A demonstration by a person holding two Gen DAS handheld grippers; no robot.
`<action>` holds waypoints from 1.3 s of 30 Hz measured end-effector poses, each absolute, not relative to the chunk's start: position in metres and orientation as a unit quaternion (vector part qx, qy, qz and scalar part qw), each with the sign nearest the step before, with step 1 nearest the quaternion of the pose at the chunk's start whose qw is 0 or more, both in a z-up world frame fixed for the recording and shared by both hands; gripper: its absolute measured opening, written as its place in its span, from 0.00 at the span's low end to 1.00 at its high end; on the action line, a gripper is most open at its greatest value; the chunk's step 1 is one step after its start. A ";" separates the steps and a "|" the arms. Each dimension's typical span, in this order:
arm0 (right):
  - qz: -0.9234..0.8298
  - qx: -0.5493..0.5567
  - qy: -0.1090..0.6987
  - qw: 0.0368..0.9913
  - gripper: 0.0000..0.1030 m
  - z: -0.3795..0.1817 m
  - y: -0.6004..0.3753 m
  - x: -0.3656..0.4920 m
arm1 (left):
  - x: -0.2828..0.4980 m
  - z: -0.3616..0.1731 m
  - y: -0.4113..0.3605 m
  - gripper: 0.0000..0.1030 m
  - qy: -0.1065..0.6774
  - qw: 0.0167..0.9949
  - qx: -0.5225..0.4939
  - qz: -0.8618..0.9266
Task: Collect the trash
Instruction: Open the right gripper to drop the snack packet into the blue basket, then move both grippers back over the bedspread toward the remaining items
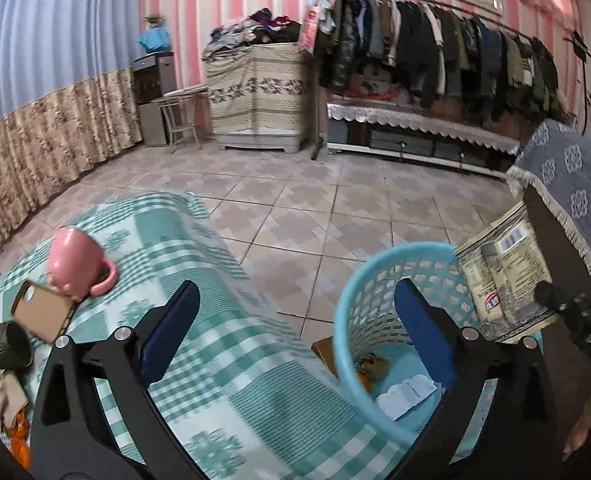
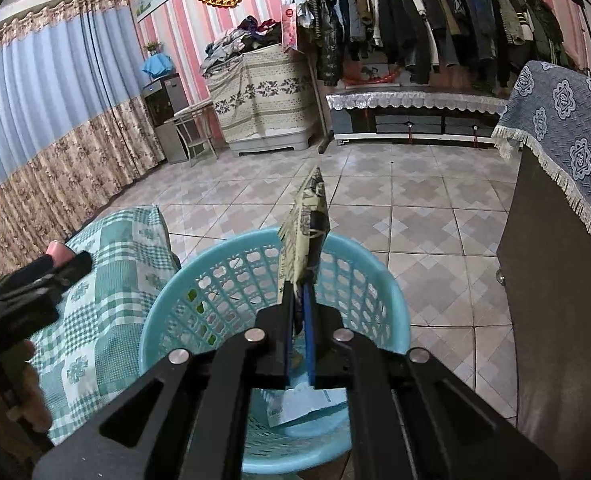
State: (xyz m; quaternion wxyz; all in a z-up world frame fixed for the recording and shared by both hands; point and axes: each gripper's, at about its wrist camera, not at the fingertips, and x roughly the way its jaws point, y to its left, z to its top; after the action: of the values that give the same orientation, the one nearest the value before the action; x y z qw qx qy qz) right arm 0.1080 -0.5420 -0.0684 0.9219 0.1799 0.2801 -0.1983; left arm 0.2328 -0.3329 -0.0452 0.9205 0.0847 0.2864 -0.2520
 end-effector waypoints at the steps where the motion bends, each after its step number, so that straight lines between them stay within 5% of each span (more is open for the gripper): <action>1: -0.197 0.178 0.282 0.922 0.08 -0.070 -0.540 0.111 | 0.232 -0.043 -0.327 0.93 0.287 0.922 0.080 -0.249; 3: -0.198 0.167 0.291 0.921 0.09 -0.071 -0.533 0.117 | 0.229 -0.039 -0.316 0.94 0.285 0.924 0.072 -0.243; 4: -0.198 0.159 0.297 0.920 0.22 -0.073 -0.529 0.121 | 0.226 -0.037 -0.311 0.94 0.282 0.926 0.069 -0.241; 5: -0.197 0.153 0.302 0.920 0.47 -0.075 -0.526 0.125 | 0.223 -0.035 -0.306 0.94 0.278 0.928 0.069 -0.237; 7: -0.195 0.145 0.306 0.920 0.64 -0.077 -0.520 0.128 | 0.216 -0.030 -0.299 0.95 0.270 0.932 0.071 -0.230; 14: -0.218 0.110 0.322 0.915 0.87 -0.073 -0.508 0.132 | 0.198 -0.019 -0.271 0.95 0.249 0.942 0.074 -0.211; 39: -0.071 0.081 0.246 0.963 0.95 -0.027 -0.357 0.129 | 0.151 -0.012 -0.044 0.95 0.246 0.968 0.020 -0.039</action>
State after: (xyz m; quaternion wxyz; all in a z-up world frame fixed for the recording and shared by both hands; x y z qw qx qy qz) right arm 0.1289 -0.3575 -0.0274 0.9634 0.0809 0.2457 -0.0706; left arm 0.1512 -0.0439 -0.0122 0.9682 0.0202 0.2462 -0.0391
